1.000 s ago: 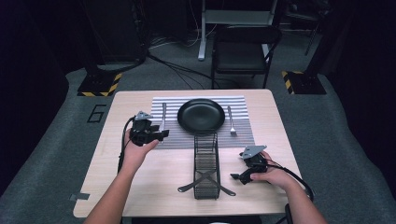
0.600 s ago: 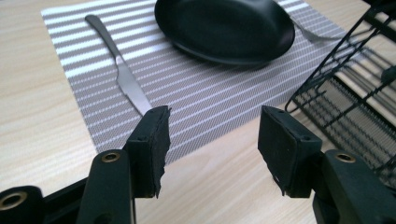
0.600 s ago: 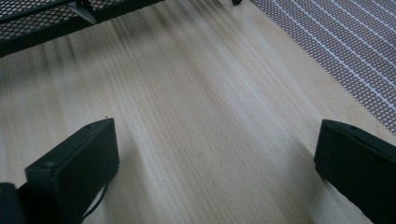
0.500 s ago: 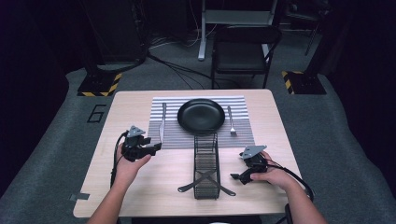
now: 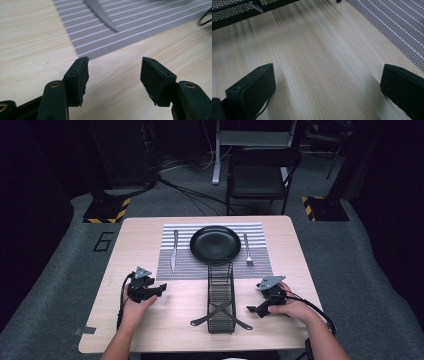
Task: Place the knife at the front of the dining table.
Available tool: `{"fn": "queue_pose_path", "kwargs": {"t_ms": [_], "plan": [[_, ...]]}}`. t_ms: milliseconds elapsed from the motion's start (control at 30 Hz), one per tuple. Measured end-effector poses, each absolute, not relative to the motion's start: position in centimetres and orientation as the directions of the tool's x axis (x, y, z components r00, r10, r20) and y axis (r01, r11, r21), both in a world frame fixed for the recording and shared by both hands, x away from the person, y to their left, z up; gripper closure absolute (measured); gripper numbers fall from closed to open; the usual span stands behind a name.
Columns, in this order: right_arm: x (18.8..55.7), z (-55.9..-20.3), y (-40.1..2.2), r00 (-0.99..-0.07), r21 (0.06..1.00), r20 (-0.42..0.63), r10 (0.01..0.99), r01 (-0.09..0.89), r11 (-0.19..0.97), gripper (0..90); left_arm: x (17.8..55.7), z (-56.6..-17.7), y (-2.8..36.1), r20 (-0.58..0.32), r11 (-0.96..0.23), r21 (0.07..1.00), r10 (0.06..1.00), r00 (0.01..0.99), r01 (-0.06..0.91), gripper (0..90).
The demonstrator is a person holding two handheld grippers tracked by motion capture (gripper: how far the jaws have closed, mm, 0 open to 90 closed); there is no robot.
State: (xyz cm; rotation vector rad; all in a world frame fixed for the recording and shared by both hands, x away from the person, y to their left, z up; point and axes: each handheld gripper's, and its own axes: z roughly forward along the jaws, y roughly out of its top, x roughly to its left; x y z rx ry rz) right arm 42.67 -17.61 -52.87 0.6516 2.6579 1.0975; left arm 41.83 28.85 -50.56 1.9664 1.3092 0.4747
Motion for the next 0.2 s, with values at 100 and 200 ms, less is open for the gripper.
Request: {"fn": "queue_pose_path", "kwargs": {"t_ms": [100,200], "plan": [[42.7,-52.9,-17.6,-0.885,0.707,-0.010,0.465,0.323,0.629,0.0,42.1,-51.3,29.5,-0.074,-0.210,0.731,0.922,0.381,0.650,39.5],[42.6,-52.9,-17.6,-0.881,0.709,-0.005,0.473,0.331,0.622,0.0,42.3,-51.9,30.2,-0.057,-0.195,0.734,0.937,0.345,0.651,38.4]]}}
